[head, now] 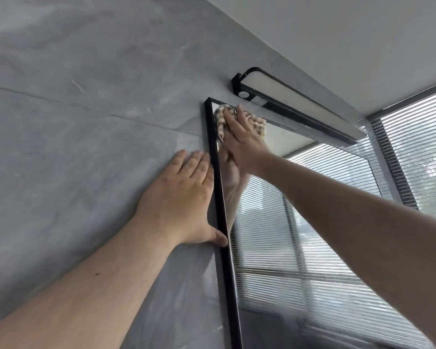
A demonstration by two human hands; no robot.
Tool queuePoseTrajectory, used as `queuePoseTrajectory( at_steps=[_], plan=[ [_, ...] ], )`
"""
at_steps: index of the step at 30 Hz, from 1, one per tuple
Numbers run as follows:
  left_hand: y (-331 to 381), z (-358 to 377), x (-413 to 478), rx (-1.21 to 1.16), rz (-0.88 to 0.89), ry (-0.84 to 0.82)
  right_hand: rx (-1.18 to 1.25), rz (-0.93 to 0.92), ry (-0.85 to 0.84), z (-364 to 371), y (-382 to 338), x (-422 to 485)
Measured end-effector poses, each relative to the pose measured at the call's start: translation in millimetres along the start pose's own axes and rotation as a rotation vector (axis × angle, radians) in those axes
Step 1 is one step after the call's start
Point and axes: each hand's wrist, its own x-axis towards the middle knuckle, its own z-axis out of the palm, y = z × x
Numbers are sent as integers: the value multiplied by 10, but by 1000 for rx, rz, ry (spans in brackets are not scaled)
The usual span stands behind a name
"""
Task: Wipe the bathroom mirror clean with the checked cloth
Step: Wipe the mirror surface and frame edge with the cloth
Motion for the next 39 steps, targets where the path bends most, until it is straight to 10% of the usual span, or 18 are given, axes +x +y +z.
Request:
queuePoseTrajectory(
  at_steps=[12, 25, 39],
  plan=[
    [0, -53, 2, 28, -4, -18, 122, 57, -80, 79, 213, -1038],
    [21, -88, -18, 52, -17, -71, -6, -304, -179, 656, 599, -3590],
    [24, -80, -5, 50, -19, -110, -58, -208, 256, 200, 384, -1588]
  ],
)
